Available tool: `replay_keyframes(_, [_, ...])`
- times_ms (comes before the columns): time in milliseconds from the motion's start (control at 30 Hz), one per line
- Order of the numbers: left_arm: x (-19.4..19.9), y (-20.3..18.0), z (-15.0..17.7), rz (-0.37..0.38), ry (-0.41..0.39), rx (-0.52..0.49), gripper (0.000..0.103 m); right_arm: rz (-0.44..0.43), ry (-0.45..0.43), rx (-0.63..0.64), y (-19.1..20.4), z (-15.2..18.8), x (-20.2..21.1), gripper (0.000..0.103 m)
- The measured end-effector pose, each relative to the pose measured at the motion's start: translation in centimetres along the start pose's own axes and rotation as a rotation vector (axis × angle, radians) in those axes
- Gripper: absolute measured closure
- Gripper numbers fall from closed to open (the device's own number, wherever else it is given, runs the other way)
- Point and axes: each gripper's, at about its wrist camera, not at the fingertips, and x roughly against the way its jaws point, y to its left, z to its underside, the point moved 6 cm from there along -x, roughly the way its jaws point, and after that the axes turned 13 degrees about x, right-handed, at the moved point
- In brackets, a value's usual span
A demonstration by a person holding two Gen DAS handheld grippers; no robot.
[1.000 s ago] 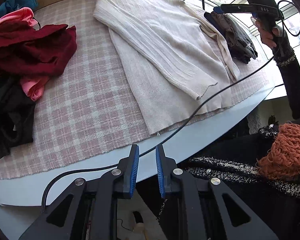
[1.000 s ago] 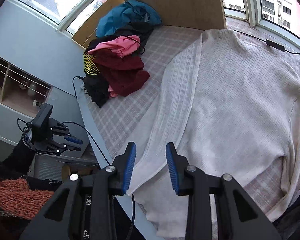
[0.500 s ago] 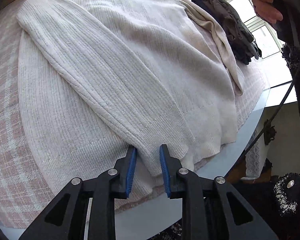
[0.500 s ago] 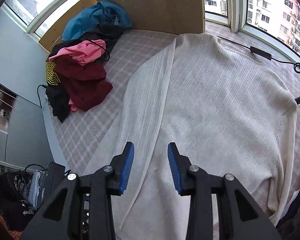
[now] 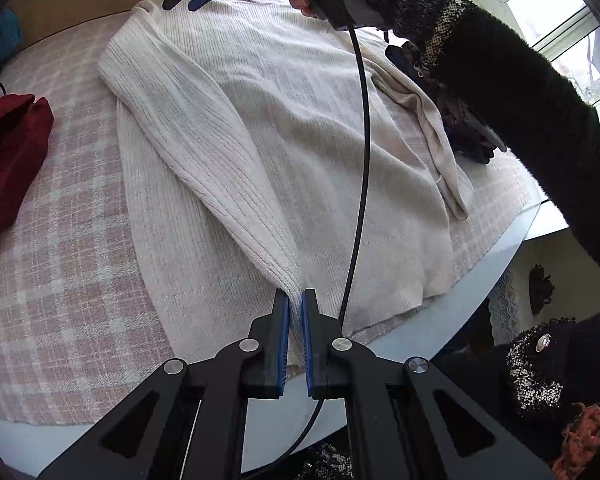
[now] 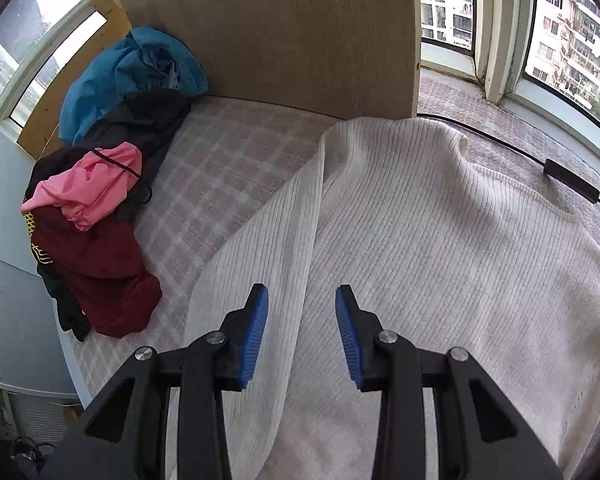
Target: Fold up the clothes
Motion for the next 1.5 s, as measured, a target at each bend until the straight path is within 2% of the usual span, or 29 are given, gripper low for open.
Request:
replay_keyframes(133, [-0.5,0.3,0.2,-0.013,0.016,-0.010,0.097,-0.013,0.045,-0.005,0.1,-2.2,-3.7,0.066])
replay_keyframes(267, [-0.6,0.5,0.5,-0.005,0.028,-0.018,0.097,-0.040,0.066,-0.011,0.1,-2.5,-5.4,0.066])
replay_keyframes(300, [-0.6,0.5,0.5,-0.002,0.028,-0.020,0.097,-0.057,0.064,-0.005,0.2,-2.4,-5.4,0.070])
replay_keyframes(333, [-0.5,0.6,0.5,0.002,0.029,-0.021,0.097,-0.079,0.057,-0.002,0.4,-2.4,-5.3,0.092])
replay_keyframes(367, [-0.3,0.7,0.5,0.008,0.029,-0.016,0.097,-0.103,0.048,-0.001,0.6,-2.3,-5.0,0.096])
replay_keyframes(500, [0.7,1.5,0.4,0.026,0.026,0.005,0.097,-0.124,-0.006,0.010,0.8,-2.2,-2.5,0.097])
replay_keyframes(700, [1.0,2.6,0.9,0.032,0.038,0.016,0.097,-0.115,-0.065,-0.028,-0.8,-0.6,0.3,0.097])
replay_keyframes(967, [-0.9,3.0,1.6,0.023,0.096,0.003,0.097,-0.026,0.049,-0.039,-2.8,1.5,-2.7,0.096])
replay_keyframes(1067, [-0.7,3.7,1.7,0.031,0.107,0.035,0.096,0.005,0.059,-0.021,-2.6,1.2,-2.3,0.089])
replay_keyframes(1133, [0.0,3.8,1.8,0.033,0.103,0.044,0.097,0.060,0.026,-0.005,-2.5,0.6,-1.0,0.078])
replay_keyframes(1167, [0.3,3.9,1.9,0.034,0.101,0.048,0.097,0.106,0.013,0.011,-2.3,0.3,-0.3,0.077])
replay_keyframes(1200, [0.7,4.1,1.9,0.030,0.097,0.049,0.097,0.155,0.001,0.042,-1.7,-0.2,0.5,0.077])
replay_keyframes(1233, [1.1,4.2,1.7,0.027,0.092,0.046,0.097,0.156,-0.012,0.083,-0.5,-0.6,1.2,0.077])
replay_keyframes(1300, [2.0,4.9,0.7,0.005,0.063,0.039,0.097,0.104,-0.021,0.168,2.6,-1.3,1.6,0.077])
replay_keyframes(1367, [2.9,6.2,-1.1,-0.022,0.024,0.055,0.097,0.081,0.021,0.232,5.7,-1.7,0.8,0.076])
replay_keyframes(1433, [3.9,7.4,-2.9,-0.035,-0.019,0.064,0.097,0.066,0.074,0.275,8.1,-1.3,-0.7,0.071])
replay_keyframes(1500, [4.4,8.7,-4.4,-0.060,-0.044,0.060,0.097,0.095,0.139,0.313,9.3,-0.1,-2.4,0.070])
